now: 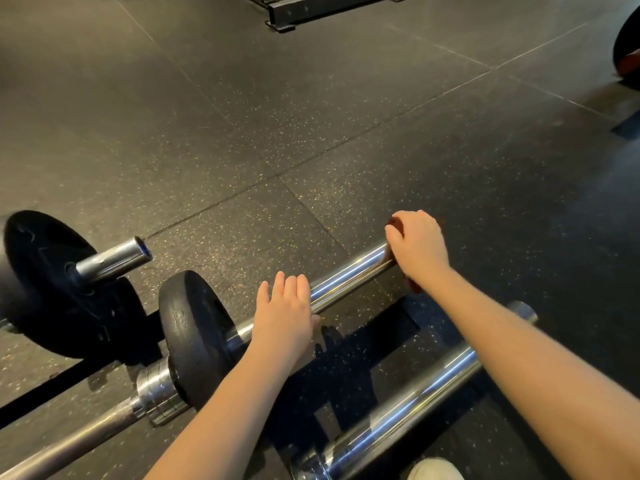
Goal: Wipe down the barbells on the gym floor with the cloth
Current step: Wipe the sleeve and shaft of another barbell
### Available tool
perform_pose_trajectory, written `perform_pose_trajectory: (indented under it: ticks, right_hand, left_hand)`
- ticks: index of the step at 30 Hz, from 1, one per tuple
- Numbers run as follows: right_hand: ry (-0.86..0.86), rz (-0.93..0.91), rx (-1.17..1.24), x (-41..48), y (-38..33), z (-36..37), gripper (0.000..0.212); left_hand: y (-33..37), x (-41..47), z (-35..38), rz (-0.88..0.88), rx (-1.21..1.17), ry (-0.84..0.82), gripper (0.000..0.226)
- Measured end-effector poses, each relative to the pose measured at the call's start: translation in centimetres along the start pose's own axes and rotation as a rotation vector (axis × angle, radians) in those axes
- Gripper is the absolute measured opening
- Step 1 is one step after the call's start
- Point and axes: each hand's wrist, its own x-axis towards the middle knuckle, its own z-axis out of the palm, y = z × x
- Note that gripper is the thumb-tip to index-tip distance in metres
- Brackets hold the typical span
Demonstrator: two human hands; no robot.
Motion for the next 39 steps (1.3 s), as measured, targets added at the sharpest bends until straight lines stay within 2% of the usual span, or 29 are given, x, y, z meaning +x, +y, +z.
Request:
perform_pose_trajectory:
  ticks: [2, 6, 8, 12, 14, 16, 19, 21, 24, 26, 29, 31, 35, 36, 39]
  right_hand:
    - [0.013, -0.086, 0.006, -2.8, -0.8, 1.4, 0.027]
    - [-0.15, -0.317, -0.023, -4.7, 1.1, 0.1, 0.046]
    - [-0.136, -0.269, -0.071, -2.3, 1.2, -0.7, 0.044]
    - [-0.005, 0.026, -0.011, -0.7, -1.2, 0.5, 0.042]
    - [0.001, -0.045, 0.016, -3.3, -1.8, 1.5, 0.038]
    - [-0.106, -0.208, 0.022, -5.8, -1.2, 1.2, 0.044]
    - [-0.199, -0.337, -0.071, -4.0, 0.8, -0.5, 0.053]
    - [-0.147, -0.25, -0.121, -1.6, 0.9, -0.7, 0.052]
    - [-0.013, -0.008, -0.031, -2.0, -1.8, 1.0, 0.041]
    - [-0.024, -0.101, 0.015, -4.6, -3.0, 2.1, 0.038]
    - [-0.189, -0.368, -0.015, -5.8, -2.0, 0.7, 0.046]
    - [-0.202, -0.345, -0.058, -3.8, -1.1, 0.2, 0.042]
    - [-0.039, -0.057, -0.066, -3.5, -3.1, 1.6, 0.043]
    - [-0.038, -0.055, -0.035, -4.7, -3.9, 2.2, 0.041]
    - [-0.167, -0.307, -0.025, -7.4, -4.3, 2.0, 0.041]
  left_hand:
    - [0.1, -0.1, 0.0, 0.001, -0.001, 0.003, 0.068]
    - [0.0, -0.2, 0.0, 0.008, -0.003, 0.024, 0.067]
    - [0.0, -0.2, 0.0, 0.007, 0.005, 0.028, 0.066]
    - [0.0, -0.1, -0.1, 0.003, 0.011, 0.022, 0.065]
    - [0.1, -0.2, -0.1, 0.004, 0.004, 0.016, 0.065]
    - [0.1, -0.3, -0.1, 0.006, -0.001, 0.024, 0.065]
    - [0.1, -0.3, -0.1, 0.006, -0.009, 0.028, 0.066]
    - [0.1, -0.3, 0.0, 0.005, -0.015, 0.03, 0.066]
    - [0.0, -0.1, 0.0, 0.001, -0.024, 0.023, 0.065]
    - [0.1, -0.2, 0.0, 0.0, -0.029, 0.022, 0.066]
    - [0.1, -0.4, -0.1, 0.004, -0.049, 0.026, 0.067]
    - [0.1, -0.5, -0.2, 0.009, -0.065, 0.013, 0.068]
    - [-0.4, -0.7, -0.5, 0.023, -0.064, -0.025, 0.068]
    - [-0.6, -0.8, -0.6, 0.027, -0.058, -0.037, 0.067]
    - [-1.6, -1.4, -1.2, 0.04, -0.018, -0.067, 0.064]
